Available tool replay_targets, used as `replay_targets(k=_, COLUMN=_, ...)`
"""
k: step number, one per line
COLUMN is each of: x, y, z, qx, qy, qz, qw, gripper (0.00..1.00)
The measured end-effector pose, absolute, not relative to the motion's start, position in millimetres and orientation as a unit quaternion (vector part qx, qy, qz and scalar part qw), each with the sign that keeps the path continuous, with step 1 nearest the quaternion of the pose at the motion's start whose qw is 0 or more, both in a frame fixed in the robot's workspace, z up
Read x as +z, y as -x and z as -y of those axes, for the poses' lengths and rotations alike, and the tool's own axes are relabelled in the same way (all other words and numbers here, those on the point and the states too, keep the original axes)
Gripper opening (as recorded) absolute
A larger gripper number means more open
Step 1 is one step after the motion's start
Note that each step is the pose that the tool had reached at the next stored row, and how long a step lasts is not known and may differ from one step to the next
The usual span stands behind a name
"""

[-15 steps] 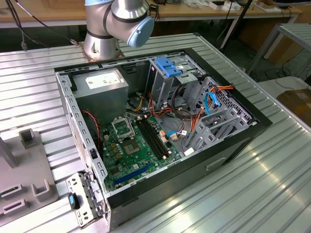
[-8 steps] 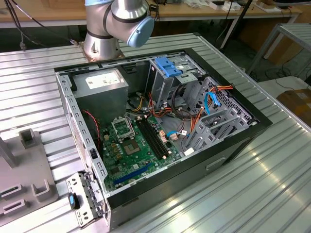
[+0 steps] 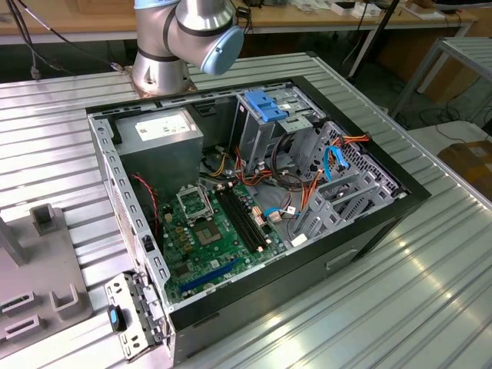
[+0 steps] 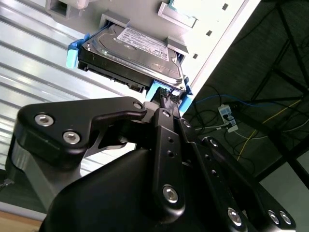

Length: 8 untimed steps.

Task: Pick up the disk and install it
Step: 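Pick up the disk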

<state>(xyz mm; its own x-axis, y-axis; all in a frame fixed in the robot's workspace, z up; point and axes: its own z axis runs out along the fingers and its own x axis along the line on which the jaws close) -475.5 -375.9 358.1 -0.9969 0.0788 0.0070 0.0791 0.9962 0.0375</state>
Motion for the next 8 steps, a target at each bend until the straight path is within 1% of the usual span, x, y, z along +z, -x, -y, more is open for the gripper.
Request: replay_targets(k=8, x=358.1, y=475.6, z=373.8, qx=-0.015, qy=0.030, qz=0.999, qw=0.003, gripper=0.11)
